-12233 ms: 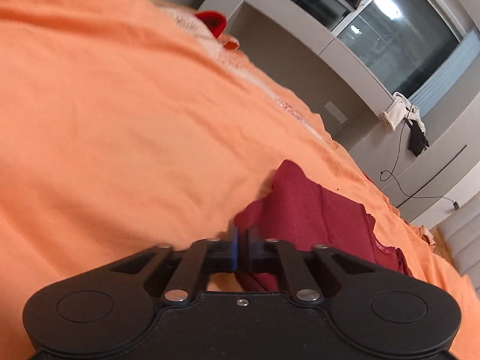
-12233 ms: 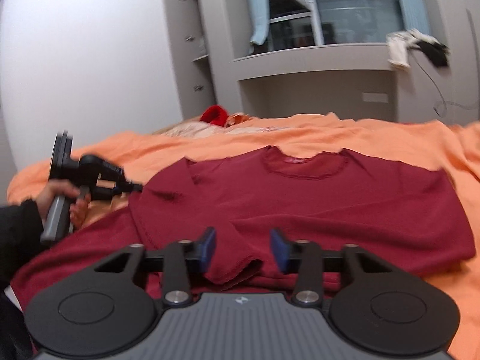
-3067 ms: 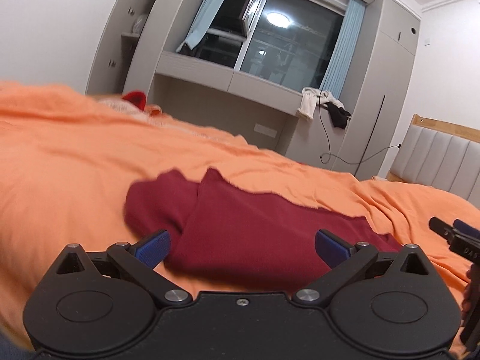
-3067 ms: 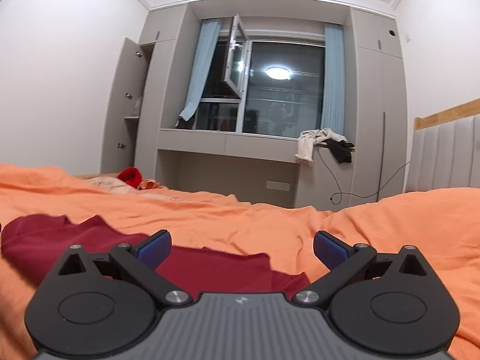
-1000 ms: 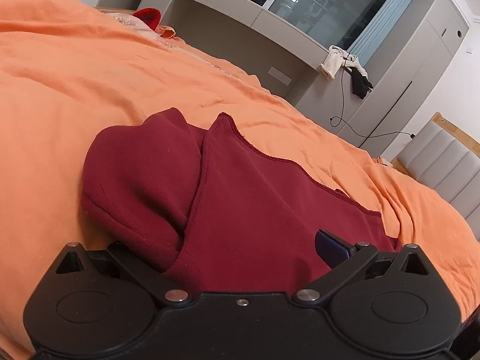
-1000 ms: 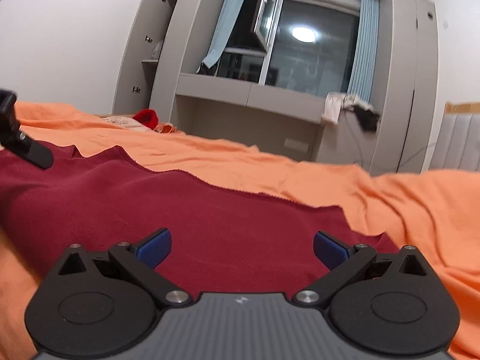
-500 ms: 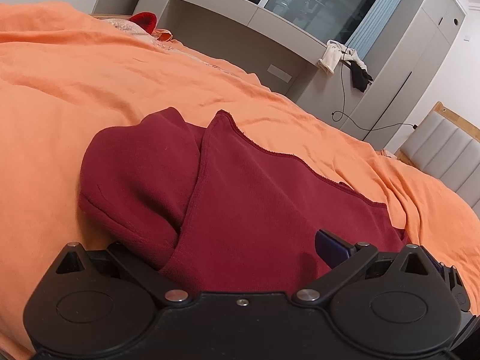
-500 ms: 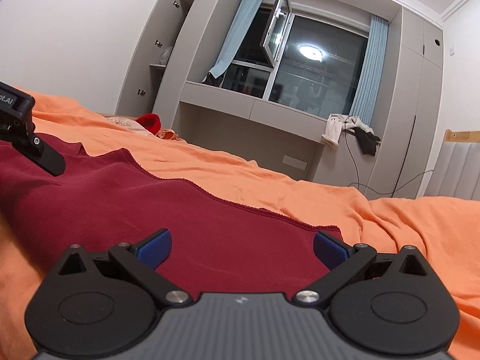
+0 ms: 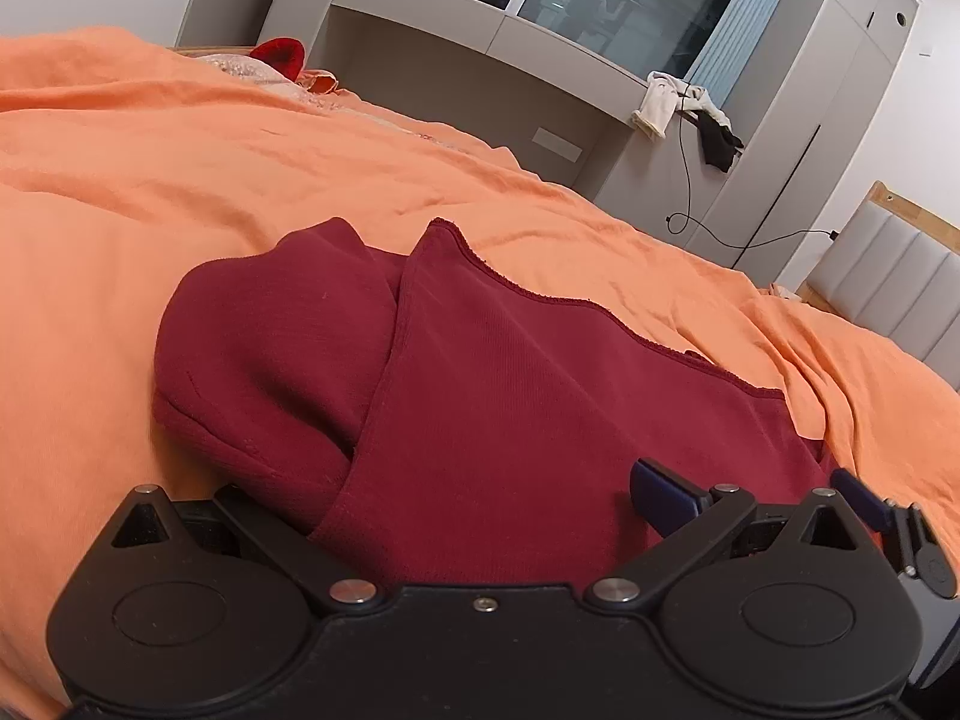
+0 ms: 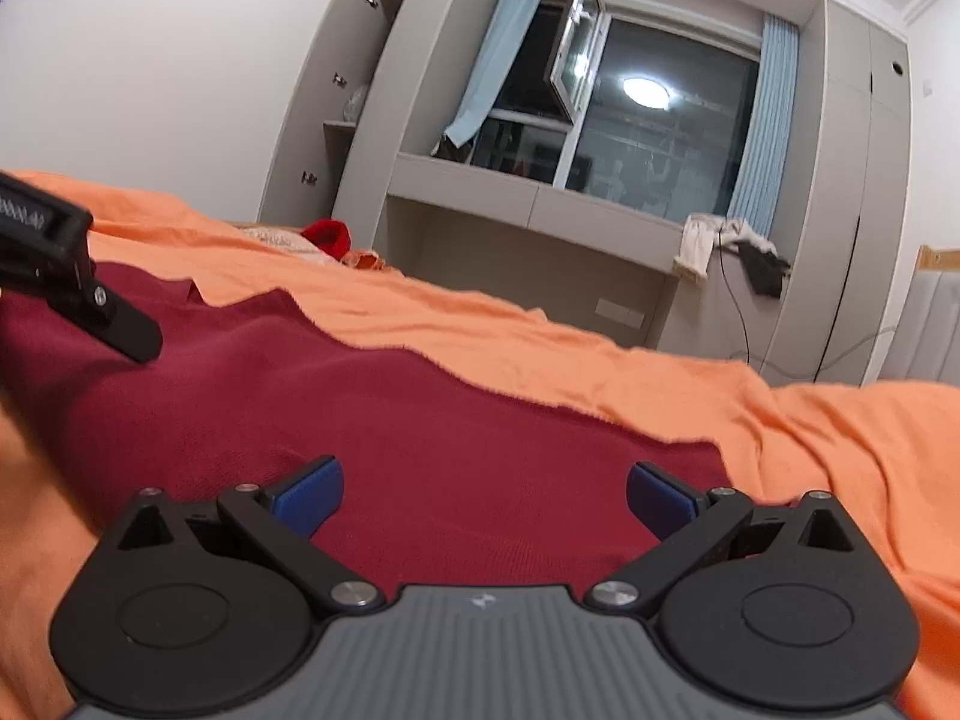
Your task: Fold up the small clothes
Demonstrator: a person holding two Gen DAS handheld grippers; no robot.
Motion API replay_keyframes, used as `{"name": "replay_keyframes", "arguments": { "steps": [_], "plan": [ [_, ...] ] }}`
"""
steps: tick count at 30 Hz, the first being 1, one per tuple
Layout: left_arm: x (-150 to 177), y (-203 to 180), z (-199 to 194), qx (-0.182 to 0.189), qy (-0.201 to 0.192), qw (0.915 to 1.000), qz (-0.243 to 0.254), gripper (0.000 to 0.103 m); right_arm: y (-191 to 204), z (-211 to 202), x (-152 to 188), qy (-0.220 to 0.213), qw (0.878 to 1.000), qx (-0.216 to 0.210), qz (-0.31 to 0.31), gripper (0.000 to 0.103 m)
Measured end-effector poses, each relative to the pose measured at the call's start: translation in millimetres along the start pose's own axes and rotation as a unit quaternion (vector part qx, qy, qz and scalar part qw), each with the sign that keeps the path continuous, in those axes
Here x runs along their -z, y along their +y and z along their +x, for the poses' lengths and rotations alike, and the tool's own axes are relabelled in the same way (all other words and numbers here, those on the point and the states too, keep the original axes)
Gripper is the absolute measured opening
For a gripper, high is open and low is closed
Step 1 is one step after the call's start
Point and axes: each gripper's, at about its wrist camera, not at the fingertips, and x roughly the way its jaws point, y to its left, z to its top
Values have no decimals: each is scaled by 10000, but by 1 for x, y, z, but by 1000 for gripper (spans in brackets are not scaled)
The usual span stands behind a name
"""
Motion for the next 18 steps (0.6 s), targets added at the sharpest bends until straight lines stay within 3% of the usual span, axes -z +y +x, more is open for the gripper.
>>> {"name": "replay_keyframes", "arguments": {
  "steps": [18],
  "plan": [
    [3,-1,0,-45,-9,9999,104,102,2,-7,8,-160,9998,92,56,103]
  ]
}}
